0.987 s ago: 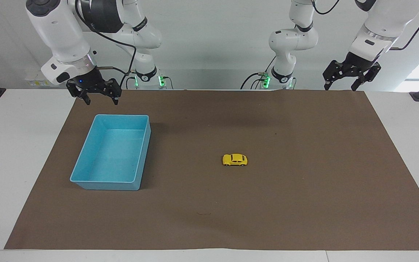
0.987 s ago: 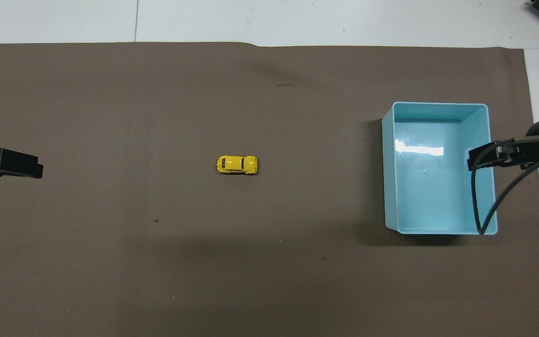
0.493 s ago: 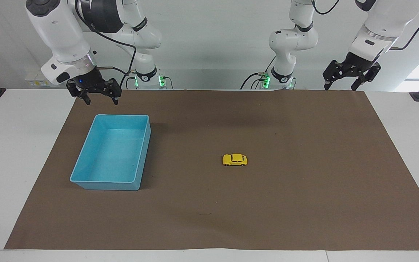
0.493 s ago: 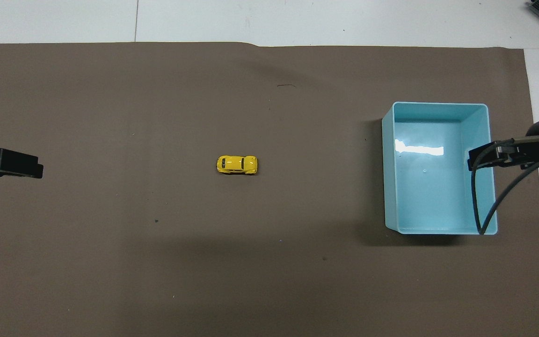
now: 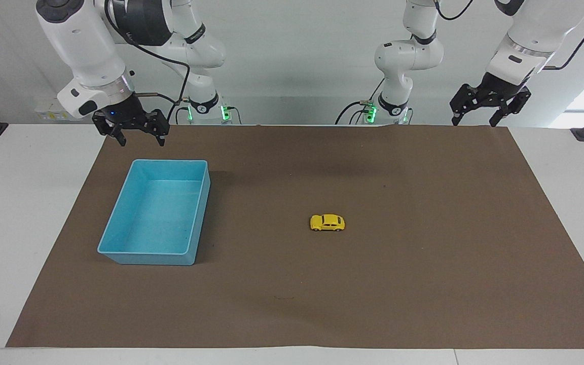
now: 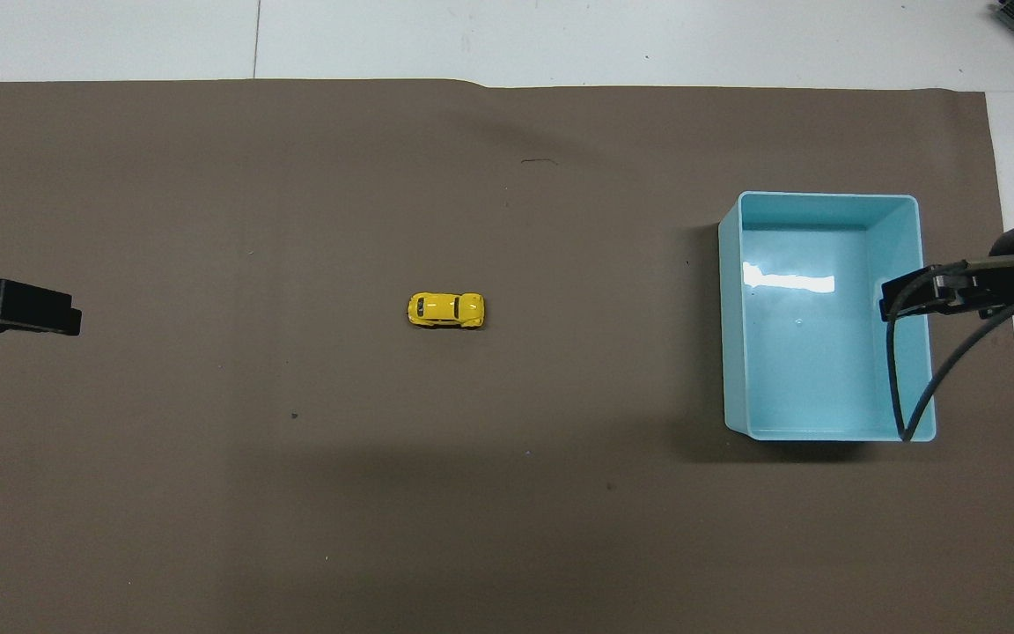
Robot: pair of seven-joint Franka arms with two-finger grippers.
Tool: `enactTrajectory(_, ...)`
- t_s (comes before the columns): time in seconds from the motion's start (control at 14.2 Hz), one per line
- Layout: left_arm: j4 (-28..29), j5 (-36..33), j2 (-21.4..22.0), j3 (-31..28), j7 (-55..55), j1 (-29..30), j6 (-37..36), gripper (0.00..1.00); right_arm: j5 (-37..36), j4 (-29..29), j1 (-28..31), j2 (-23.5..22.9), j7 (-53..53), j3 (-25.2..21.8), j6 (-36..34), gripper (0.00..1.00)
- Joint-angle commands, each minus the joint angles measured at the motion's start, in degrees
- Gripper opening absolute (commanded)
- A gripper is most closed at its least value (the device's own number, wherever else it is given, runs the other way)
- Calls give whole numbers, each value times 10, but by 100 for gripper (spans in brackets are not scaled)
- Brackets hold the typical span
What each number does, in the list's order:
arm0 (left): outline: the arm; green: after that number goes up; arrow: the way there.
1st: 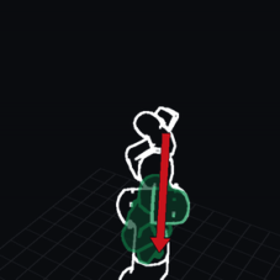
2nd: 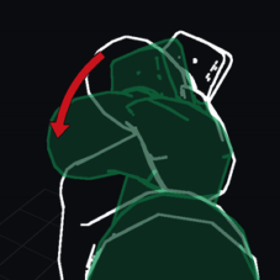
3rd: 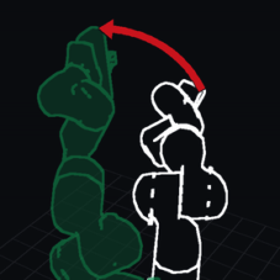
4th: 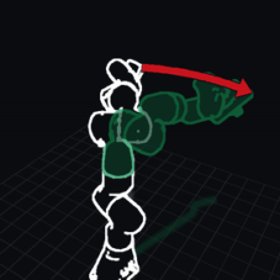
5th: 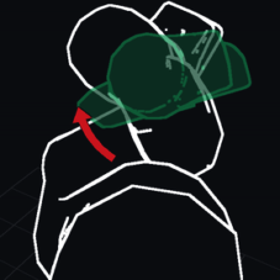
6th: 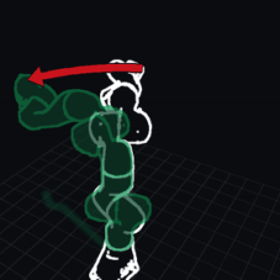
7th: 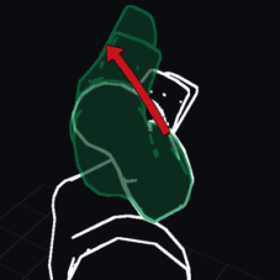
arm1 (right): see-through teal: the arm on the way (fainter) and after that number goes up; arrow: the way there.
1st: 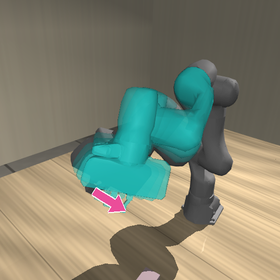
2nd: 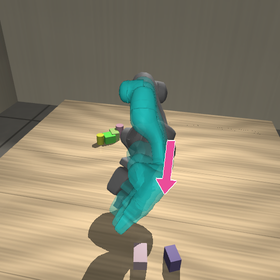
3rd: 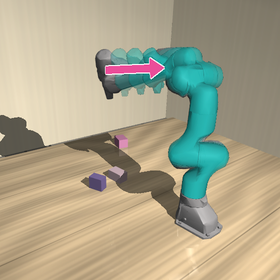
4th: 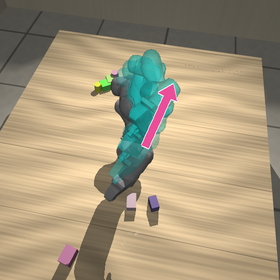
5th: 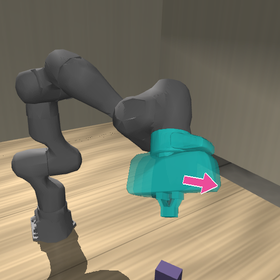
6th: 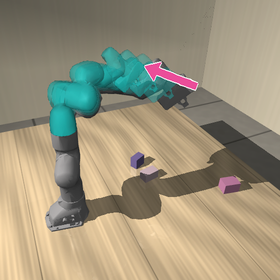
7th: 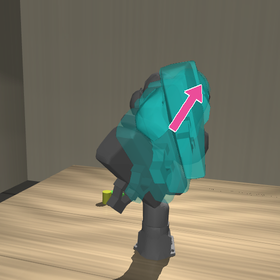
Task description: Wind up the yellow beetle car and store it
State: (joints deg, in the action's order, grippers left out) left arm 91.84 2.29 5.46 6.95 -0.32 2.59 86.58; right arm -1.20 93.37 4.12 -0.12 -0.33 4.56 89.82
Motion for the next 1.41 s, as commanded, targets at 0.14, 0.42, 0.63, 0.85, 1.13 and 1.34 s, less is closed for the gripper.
enactTrajectory(0.14,11,3,11,3,1,6,-3,100,3,6,6,7,-3,3,1,100)
enactTrajectory(0.42,11,3,11,3,1,6,-3,100,3,6,6,7,-3,3,1,100)
enactTrajectory(0.63,13,3,11,3,1,6,-3,100,3,6,6,7,-3,3,1,100)
enactTrajectory(0.85,14,3,11,3,0,3,-3,100,4,6,6,7,-3,3,1,100)
enactTrajectory(1.13,18,3,10,3,-1,2,-1,100,3,6,6,7,-3,3,1,100)
enactTrajectory(1.34,23,3,10,3,-1,1,2,100,3,6,6,7,-3,3,1,100)
